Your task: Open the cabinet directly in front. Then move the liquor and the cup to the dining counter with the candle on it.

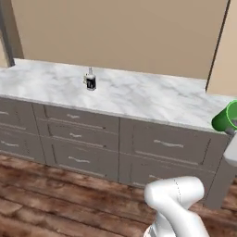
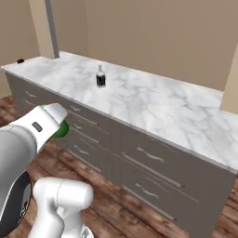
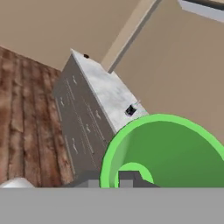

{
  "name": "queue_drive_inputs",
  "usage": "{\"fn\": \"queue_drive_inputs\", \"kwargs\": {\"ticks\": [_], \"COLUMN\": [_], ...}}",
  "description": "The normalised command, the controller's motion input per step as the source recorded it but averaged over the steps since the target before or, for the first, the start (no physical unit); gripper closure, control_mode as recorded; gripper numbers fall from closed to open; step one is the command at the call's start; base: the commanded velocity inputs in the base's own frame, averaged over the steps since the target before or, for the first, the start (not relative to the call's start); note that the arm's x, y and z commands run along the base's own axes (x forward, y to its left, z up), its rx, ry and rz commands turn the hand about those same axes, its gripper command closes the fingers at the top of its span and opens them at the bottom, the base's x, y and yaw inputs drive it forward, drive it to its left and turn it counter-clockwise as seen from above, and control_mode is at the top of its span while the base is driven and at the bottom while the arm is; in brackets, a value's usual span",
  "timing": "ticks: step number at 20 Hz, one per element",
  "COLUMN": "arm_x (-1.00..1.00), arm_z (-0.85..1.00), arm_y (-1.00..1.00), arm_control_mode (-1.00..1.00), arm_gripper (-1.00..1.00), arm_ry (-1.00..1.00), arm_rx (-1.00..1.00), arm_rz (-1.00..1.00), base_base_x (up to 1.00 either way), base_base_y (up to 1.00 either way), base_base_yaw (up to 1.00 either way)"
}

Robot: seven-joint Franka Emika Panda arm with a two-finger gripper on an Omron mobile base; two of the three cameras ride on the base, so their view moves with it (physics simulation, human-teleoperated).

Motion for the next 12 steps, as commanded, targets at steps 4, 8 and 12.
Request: {"fn": "queue_drive_inputs", "kwargs": {"ticks": [4, 8, 12], "arm_x": [0.0, 0.0, 0.0], "arm_z": [0.0, 0.0, 0.0], "arm_y": [0.0, 0.0, 0.0], "arm_control_mode": [1.0, 1.0, 1.0], "arm_gripper": [1.0, 1.0, 1.0], "arm_ry": [0.0, 0.0, 0.0], "arm_rx": [0.0, 0.0, 0.0], "arm_rz": [0.0, 0.0, 0.0], "base_base_x": [0.4, 0.33, 0.14], "base_base_y": [-0.03, 0.2, 0.65], "base_base_yaw": [-0.56, -0.41, -0.3]}}
